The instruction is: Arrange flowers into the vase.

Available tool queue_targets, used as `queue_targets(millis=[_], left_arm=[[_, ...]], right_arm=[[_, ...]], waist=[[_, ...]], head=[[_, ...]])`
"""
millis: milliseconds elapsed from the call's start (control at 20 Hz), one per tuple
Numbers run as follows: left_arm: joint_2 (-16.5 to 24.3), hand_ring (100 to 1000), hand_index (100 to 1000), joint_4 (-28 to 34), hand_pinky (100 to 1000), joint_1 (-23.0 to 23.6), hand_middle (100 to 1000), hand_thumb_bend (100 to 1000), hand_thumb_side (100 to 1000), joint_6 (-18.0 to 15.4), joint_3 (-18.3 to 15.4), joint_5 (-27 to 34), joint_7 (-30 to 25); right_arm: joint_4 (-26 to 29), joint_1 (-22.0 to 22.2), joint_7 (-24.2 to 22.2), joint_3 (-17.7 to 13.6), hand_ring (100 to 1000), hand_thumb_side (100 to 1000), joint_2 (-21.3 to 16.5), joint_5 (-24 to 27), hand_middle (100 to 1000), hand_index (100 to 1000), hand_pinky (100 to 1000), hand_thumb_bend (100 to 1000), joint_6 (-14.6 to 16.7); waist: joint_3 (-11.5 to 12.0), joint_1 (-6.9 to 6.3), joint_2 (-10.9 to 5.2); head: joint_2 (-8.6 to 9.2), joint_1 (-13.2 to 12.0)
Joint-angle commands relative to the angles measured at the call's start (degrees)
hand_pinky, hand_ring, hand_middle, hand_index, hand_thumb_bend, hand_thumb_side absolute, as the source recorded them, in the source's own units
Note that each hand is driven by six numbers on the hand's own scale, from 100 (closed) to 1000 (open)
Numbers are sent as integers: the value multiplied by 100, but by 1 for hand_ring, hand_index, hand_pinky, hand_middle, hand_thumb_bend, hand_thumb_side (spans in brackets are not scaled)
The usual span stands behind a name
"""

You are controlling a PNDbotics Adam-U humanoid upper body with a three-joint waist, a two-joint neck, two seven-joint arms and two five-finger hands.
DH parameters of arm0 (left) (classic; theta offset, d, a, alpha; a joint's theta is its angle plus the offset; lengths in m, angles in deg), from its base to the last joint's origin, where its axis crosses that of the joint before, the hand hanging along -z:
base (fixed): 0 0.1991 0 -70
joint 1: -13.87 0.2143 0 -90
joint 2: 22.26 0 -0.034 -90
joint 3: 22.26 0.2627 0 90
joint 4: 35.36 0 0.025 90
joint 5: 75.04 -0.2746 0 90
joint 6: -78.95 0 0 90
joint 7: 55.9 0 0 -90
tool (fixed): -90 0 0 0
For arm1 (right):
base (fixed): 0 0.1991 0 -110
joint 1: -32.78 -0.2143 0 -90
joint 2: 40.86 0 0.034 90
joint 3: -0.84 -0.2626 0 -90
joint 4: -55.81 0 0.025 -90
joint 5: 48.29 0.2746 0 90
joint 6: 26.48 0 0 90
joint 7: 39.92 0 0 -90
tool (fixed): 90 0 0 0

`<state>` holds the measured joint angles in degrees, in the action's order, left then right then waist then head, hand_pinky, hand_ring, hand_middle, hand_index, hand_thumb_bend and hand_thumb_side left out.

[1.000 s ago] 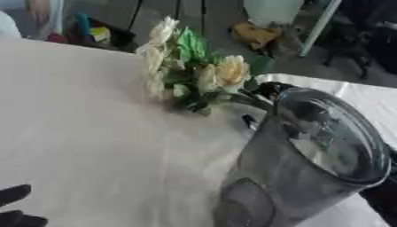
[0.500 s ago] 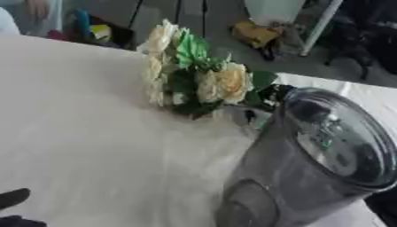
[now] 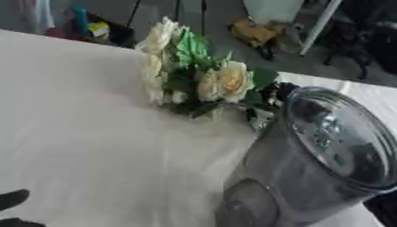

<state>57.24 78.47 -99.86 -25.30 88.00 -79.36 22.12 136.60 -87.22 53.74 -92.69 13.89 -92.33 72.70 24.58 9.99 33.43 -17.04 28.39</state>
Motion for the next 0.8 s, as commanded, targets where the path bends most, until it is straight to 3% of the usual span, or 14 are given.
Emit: queue_targets(millis=[50,150,350,550,600,750,800], left_arm=[[-11,733,841,76,623,-46,883,176,1000,-18,36,-41,-14],[-12,733,841,76,622,-47,883,176,1000,-15,44,-47,-19],[-13,733,841,76,623,-46,883,175,1000,-16,44,-61,-21],[-13,733,840,76,624,-53,883,176,1000,-25,54,-71,-33],[-14,733,840,76,624,-57,883,176,1000,-28,55,-71,-36],[-15,733,840,76,625,-57,883,174,1000,-32,52,-84,-40],[-16,733,840,76,625,-59,883,175,1000,-33,51,-88,-40]], right_arm=[[-118,8,21,-51,603,361,-186,-124,406,671,614,100,-30],[-122,6,18,-60,587,383,-174,-106,379,645,600,100,-16],[-81,5,215,-93,474,489,-163,79,233,506,506,100,-38],[-47,39,547,-105,425,431,-184,280,161,421,447,100,-85],[-58,53,600,-107,430,416,-185,295,161,420,449,100,-96],[-100,90,616,-94,596,405,-184,257,299,560,567,100,-78],[-101,97,596,-95,623,400,-180,226,309,568,588,100,-50]], waist=[[3,55,-17],[-1,57,-4],[1,56,10],[-1,56,16],[4,58,19],[27,67,36],[31,68,41]], head=[[82,44],[86,53],[93,64],[110,88],[120,102],[158,133],[168,135]])
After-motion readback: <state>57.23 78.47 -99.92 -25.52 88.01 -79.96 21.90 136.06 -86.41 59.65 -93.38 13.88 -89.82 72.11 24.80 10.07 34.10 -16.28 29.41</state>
